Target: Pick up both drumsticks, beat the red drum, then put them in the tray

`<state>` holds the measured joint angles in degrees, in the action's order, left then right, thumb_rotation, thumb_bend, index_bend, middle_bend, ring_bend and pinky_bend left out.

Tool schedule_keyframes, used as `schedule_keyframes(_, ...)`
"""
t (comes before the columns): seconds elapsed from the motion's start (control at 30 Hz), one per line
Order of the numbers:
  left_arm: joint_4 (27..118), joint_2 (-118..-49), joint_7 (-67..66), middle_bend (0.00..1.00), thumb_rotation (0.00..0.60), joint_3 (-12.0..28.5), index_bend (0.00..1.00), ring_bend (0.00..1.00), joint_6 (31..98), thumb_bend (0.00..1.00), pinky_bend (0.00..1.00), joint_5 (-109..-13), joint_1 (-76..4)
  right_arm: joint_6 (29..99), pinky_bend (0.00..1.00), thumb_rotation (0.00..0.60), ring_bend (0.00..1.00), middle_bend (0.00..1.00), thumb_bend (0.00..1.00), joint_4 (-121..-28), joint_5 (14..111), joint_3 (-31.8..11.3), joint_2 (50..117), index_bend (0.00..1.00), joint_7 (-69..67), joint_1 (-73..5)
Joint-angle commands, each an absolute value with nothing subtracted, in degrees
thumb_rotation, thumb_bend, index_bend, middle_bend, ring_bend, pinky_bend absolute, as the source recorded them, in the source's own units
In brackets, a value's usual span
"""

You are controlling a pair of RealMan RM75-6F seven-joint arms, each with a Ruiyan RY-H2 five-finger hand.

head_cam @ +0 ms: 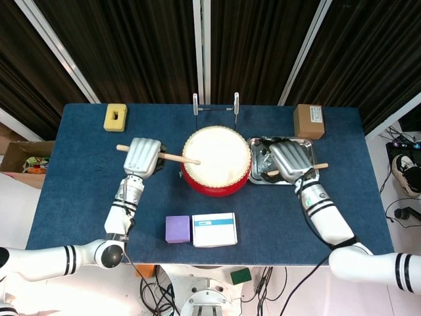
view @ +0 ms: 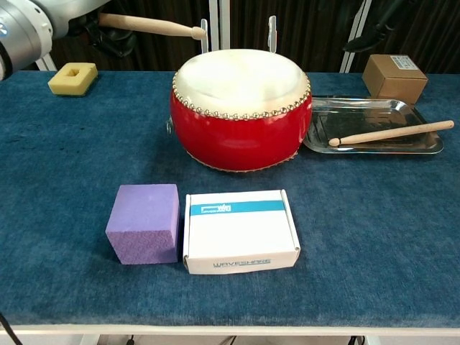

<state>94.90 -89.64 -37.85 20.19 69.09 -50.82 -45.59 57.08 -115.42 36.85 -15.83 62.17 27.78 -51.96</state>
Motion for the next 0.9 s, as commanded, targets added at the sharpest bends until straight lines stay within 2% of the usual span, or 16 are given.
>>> schedule_keyframes(0.03,94.49,-91.11,-40.18,1.00,0.600,21.29,0.96,1.00,69.38,0.64,1.00,-47.83,-47.39,59.54,0.37,0.600,0.26,0.44,0.20,-115.65,30.12,-17.80,66.71,0.32,32.16,-57.48)
schedule_keyframes(0.27,95.06,-92.31,-43.17,1.00,0.600,21.99,0.96,1.00,71.10,0.64,1.00,-44.87,-49.44,64.07,0.38,0.600,0.28,0.45,0.21,-113.40,21.96,-19.68,72.41,0.34,37.26,-64.11)
schedule_keyframes(0.43,94.98,-93.36,-44.20,1.00,0.600,22.27,0.96,1.00,72.17,0.64,1.00,-43.87,-50.67,66.00,0.38,0.600,0.28,0.46,0.28,-110.60,17.73,-20.92,75.58,0.37,40.09,-67.94)
schedule_keyframes(0.63,94.05,-94.45,-45.89,1.00,0.600,22.22,0.96,1.00,72.74,0.64,1.00,-42.76,-52.30,67.25,0.38,0.600,0.30,0.48,0.32,-107.82,14.37,-22.01,78.85,0.43,42.19,-71.16)
schedule_keyframes(0.9,93.34,-94.91,-46.86,1.00,0.600,21.97,0.96,1.00,73.44,0.64,1.00,-42.16,-53.40,68.10,0.38,0.600,0.30,0.48,0.32,-107.12,12.71,-22.34,80.66,0.43,43.87,-73.22)
